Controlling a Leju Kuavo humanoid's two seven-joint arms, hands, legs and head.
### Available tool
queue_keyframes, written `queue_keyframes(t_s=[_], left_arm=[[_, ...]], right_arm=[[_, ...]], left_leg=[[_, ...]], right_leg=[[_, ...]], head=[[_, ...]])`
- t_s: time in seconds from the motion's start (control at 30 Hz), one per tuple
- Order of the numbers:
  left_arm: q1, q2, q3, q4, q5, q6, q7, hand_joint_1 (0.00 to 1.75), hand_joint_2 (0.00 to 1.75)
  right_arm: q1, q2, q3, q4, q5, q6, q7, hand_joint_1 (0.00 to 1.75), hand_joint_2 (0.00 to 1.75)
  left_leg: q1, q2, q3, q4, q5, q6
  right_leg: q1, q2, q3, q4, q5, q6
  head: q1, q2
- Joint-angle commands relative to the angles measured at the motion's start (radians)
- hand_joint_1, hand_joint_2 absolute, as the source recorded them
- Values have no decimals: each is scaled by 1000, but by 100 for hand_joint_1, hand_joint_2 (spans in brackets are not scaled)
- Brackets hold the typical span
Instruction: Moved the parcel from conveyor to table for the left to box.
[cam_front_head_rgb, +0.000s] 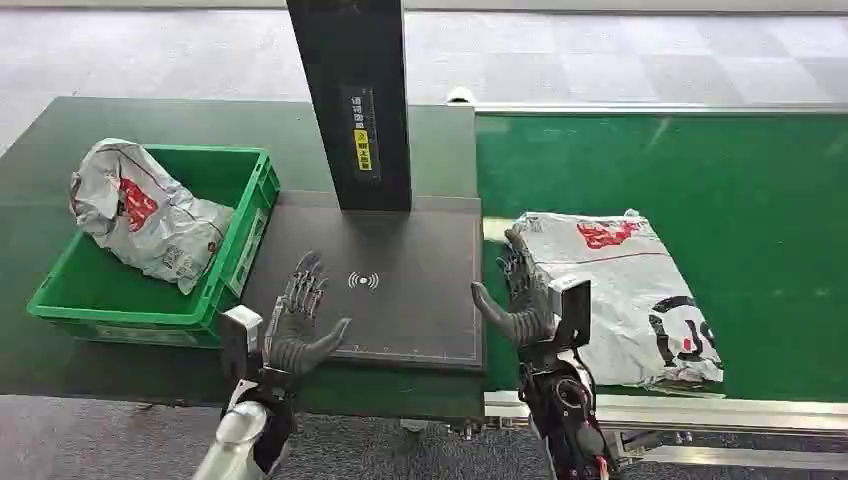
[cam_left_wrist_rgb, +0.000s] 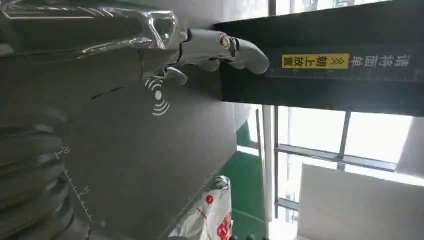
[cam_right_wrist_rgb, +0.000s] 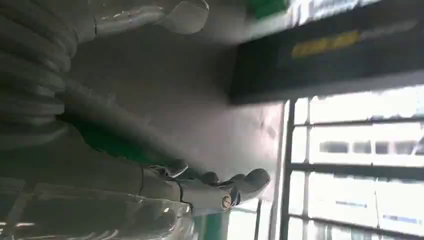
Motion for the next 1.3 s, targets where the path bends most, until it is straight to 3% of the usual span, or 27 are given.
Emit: queue_keyframes(t_s=[0.03,0.17,0.47,0.53,0.63,0.73,1.0,1.3], left_arm=[[50,-1,36,-61,-18,4,38,0,175],[48,-8,30,-62,-25,-2,58,0,175],[42,-8,29,-49,-24,0,58,0,175],[37,-7,22,-43,-25,0,59,0,175],[18,-10,12,-23,-29,-2,63,0,175],[-2,-10,4,5,-32,-6,69,0,175],[-28,-18,2,40,-36,-1,69,0,175],[-29,-20,5,42,-37,0,70,0,175]], right_arm=[[-6,-49,-43,13,403,-517,164,0,175],[23,-64,-113,21,623,-662,309,0,175],[26,-54,-131,17,637,-653,299,0,175],[23,-61,-140,45,810,-711,427,0,175],[25,-54,-204,108,1005,-606,579,0,175],[2,-41,-254,212,1037,-455,630,0,175],[-57,-38,-267,413,1062,-332,630,0,175],[-73,-34,-262,438,1062,-314,613,0,175]], left_leg=[[0,-1,1,-1,0,1],[0,-1,1,-1,0,1],[0,0,0,0,0,0],[0,0,1,-1,0,0],[0,-2,1,-1,0,0],[0,-2,1,-1,0,0],[0,0,2,-2,1,0],[0,0,2,-1,1,0]], right_leg=[[0,-1,1,-1,0,0],[0,-1,2,-2,0,0],[0,-1,0,0,0,0],[0,0,1,-1,0,0],[0,-2,1,-1,0,0],[0,-2,2,-2,0,0],[0,-1,2,-2,1,0],[0,-1,2,-2,1,0]], head=[[0,0],[0,0],[0,0],[0,0],[0,0],[0,0],[0,0],[0,0]])
